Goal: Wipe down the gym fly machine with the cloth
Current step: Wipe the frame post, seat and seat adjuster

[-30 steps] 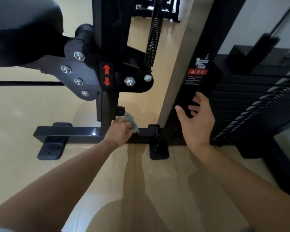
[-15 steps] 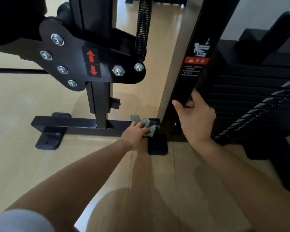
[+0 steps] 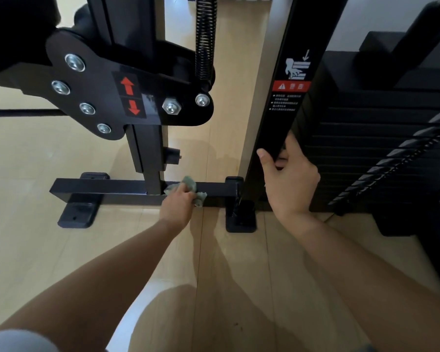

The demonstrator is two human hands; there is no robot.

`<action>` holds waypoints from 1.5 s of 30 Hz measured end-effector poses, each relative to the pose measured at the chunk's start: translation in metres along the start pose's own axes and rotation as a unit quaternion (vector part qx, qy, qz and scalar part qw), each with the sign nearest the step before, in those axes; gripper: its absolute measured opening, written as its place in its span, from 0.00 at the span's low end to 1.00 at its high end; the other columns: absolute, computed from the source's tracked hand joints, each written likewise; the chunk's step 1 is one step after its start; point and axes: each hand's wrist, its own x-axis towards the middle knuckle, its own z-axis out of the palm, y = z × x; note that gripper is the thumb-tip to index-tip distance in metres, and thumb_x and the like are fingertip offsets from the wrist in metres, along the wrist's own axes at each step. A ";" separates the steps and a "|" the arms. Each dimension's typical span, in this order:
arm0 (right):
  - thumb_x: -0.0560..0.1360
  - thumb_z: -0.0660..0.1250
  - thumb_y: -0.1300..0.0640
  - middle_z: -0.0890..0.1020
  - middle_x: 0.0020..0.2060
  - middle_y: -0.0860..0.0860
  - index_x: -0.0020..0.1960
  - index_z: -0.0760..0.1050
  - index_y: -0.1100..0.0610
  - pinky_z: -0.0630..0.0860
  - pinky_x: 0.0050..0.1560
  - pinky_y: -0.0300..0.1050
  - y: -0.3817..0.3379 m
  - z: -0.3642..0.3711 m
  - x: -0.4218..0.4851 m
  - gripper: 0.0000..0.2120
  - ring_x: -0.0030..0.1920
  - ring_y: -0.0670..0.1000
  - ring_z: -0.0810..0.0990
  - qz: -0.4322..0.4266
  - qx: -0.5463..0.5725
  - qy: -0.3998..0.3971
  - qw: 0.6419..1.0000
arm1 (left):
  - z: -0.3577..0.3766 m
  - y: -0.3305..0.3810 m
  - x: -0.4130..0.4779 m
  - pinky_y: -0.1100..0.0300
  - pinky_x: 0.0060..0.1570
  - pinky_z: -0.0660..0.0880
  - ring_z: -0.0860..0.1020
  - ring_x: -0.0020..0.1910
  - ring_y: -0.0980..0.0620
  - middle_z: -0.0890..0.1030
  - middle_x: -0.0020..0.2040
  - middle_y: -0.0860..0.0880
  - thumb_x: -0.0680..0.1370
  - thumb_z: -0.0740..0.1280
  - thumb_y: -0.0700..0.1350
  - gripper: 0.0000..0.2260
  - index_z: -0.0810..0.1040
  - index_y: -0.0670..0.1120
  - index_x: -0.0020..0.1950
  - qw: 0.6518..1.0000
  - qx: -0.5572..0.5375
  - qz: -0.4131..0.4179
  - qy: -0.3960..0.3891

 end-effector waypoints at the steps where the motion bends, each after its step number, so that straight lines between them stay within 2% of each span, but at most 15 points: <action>1: 0.78 0.69 0.45 0.85 0.49 0.47 0.73 0.71 0.48 0.83 0.52 0.50 0.000 -0.001 0.000 0.25 0.46 0.47 0.85 0.001 0.003 -0.002 1.000 | 0.004 0.002 -0.003 0.53 0.59 0.77 0.73 0.61 0.48 0.74 0.63 0.48 0.81 0.66 0.46 0.12 0.81 0.48 0.63 0.999 -0.004 0.031 -0.006; 5: 0.78 0.69 0.44 0.85 0.47 0.48 0.73 0.70 0.49 0.83 0.51 0.51 0.002 -0.001 0.001 0.25 0.45 0.48 0.85 -0.008 -0.001 0.000 1.000 | 0.017 0.018 -0.008 0.52 0.66 0.74 0.67 0.66 0.43 0.67 0.71 0.44 0.82 0.62 0.50 0.20 0.73 0.45 0.73 0.984 0.065 0.165 -0.017; 10: 0.78 0.69 0.43 0.85 0.45 0.47 0.73 0.70 0.47 0.83 0.50 0.51 0.005 0.002 0.002 0.26 0.44 0.48 0.85 -0.004 0.003 0.001 1.000 | 0.019 0.016 -0.006 0.50 0.63 0.75 0.68 0.65 0.42 0.66 0.72 0.43 0.81 0.61 0.51 0.25 0.66 0.45 0.78 0.961 0.158 0.225 -0.026; 14: 0.78 0.68 0.42 0.84 0.44 0.47 0.73 0.69 0.47 0.83 0.49 0.50 0.007 0.004 0.000 0.26 0.43 0.47 0.84 -0.002 -0.002 0.002 1.000 | 0.008 0.015 -0.007 0.50 0.49 0.80 0.71 0.61 0.45 0.72 0.63 0.47 0.83 0.62 0.51 0.15 0.78 0.50 0.68 0.994 -0.028 0.108 -0.007; 18: 0.78 0.68 0.43 0.84 0.44 0.47 0.74 0.69 0.49 0.83 0.50 0.50 0.005 0.005 -0.001 0.26 0.43 0.47 0.84 0.003 0.000 0.006 1.000 | 0.005 0.022 -0.017 0.59 0.46 0.73 0.76 0.49 0.52 0.78 0.54 0.51 0.81 0.67 0.50 0.10 0.83 0.53 0.60 0.970 -0.220 -0.098 0.036; 19: 0.79 0.68 0.43 0.84 0.44 0.48 0.74 0.69 0.49 0.83 0.50 0.51 0.004 0.005 -0.001 0.26 0.43 0.47 0.84 0.006 0.002 0.006 1.000 | 0.006 0.025 -0.021 0.61 0.45 0.73 0.78 0.47 0.53 0.80 0.52 0.51 0.80 0.68 0.49 0.07 0.84 0.53 0.56 0.941 -0.293 -0.168 0.032; 20: 0.79 0.68 0.43 0.84 0.44 0.48 0.74 0.69 0.49 0.83 0.50 0.51 0.004 0.005 -0.001 0.26 0.43 0.47 0.84 0.008 0.004 0.004 1.000 | 0.007 0.028 -0.025 0.61 0.45 0.76 0.80 0.47 0.53 0.83 0.51 0.51 0.80 0.68 0.48 0.05 0.84 0.54 0.52 0.883 -0.400 -0.244 0.032; 22: 0.79 0.68 0.43 0.84 0.44 0.48 0.74 0.68 0.49 0.83 0.51 0.51 0.004 0.005 -0.001 0.26 0.43 0.48 0.84 0.010 0.005 0.002 1.000 | 0.009 0.034 -0.034 0.55 0.51 0.82 0.83 0.49 0.49 0.85 0.51 0.46 0.80 0.69 0.44 0.04 0.83 0.50 0.50 0.700 -0.591 -0.399 0.043; 25: 0.79 0.68 0.43 0.84 0.44 0.48 0.75 0.68 0.49 0.82 0.51 0.50 0.005 0.006 -0.002 0.27 0.43 0.48 0.84 0.007 -0.003 0.007 1.000 | 0.009 0.030 -0.040 0.53 0.52 0.83 0.83 0.50 0.44 0.82 0.50 0.42 0.80 0.70 0.43 0.05 0.80 0.44 0.54 0.456 -0.698 -0.551 0.041; 26: 0.79 0.67 0.43 0.84 0.45 0.48 0.75 0.68 0.50 0.82 0.52 0.49 0.004 0.006 -0.002 0.27 0.43 0.48 0.84 0.006 -0.004 0.007 1.000 | 0.009 0.027 -0.042 0.53 0.51 0.83 0.82 0.50 0.44 0.81 0.51 0.42 0.80 0.70 0.44 0.06 0.79 0.43 0.55 0.400 -0.722 -0.563 0.037; 28: 0.79 0.67 0.43 0.84 0.46 0.48 0.75 0.68 0.50 0.82 0.52 0.47 0.004 0.006 -0.002 0.27 0.44 0.47 0.84 0.002 -0.009 0.008 1.000 | 0.006 0.021 -0.040 0.57 0.52 0.82 0.82 0.53 0.45 0.81 0.54 0.42 0.81 0.68 0.45 0.09 0.78 0.42 0.58 0.329 -0.765 -0.551 0.055; 31: 0.79 0.67 0.43 0.84 0.46 0.49 0.74 0.69 0.50 0.82 0.51 0.47 0.004 0.005 -0.001 0.27 0.44 0.48 0.84 0.004 -0.010 0.006 1.000 | -0.001 0.012 -0.034 0.59 0.53 0.78 0.80 0.59 0.47 0.80 0.62 0.43 0.83 0.63 0.49 0.14 0.78 0.44 0.65 0.253 -0.819 -0.507 0.094; 34: 0.79 0.68 0.44 0.85 0.48 0.49 0.75 0.68 0.51 0.82 0.53 0.46 0.003 0.005 -0.001 0.28 0.46 0.48 0.84 0.011 -0.016 0.005 1.000 | -0.003 0.010 -0.027 0.49 0.69 0.73 0.78 0.64 0.42 0.78 0.65 0.42 0.84 0.58 0.56 0.20 0.75 0.46 0.69 0.210 -0.858 -0.457 0.100; 40: 0.79 0.67 0.43 0.85 0.49 0.50 0.76 0.66 0.51 0.83 0.54 0.52 0.002 0.005 -0.001 0.29 0.47 0.49 0.85 0.020 -0.020 -0.003 1.000 | 0.007 0.040 -0.021 0.38 0.70 0.69 0.75 0.66 0.34 0.77 0.66 0.36 0.81 0.57 0.65 0.30 0.73 0.41 0.68 0.178 -0.892 -0.414 0.028; 45: 0.79 0.68 0.44 0.85 0.48 0.50 0.76 0.67 0.51 0.83 0.52 0.52 0.001 0.005 -0.002 0.28 0.47 0.50 0.85 0.015 -0.022 0.002 1.000 | 0.017 0.071 -0.019 0.36 0.71 0.68 0.73 0.69 0.32 0.75 0.68 0.33 0.78 0.57 0.70 0.37 0.70 0.40 0.72 0.169 -0.909 -0.377 -0.049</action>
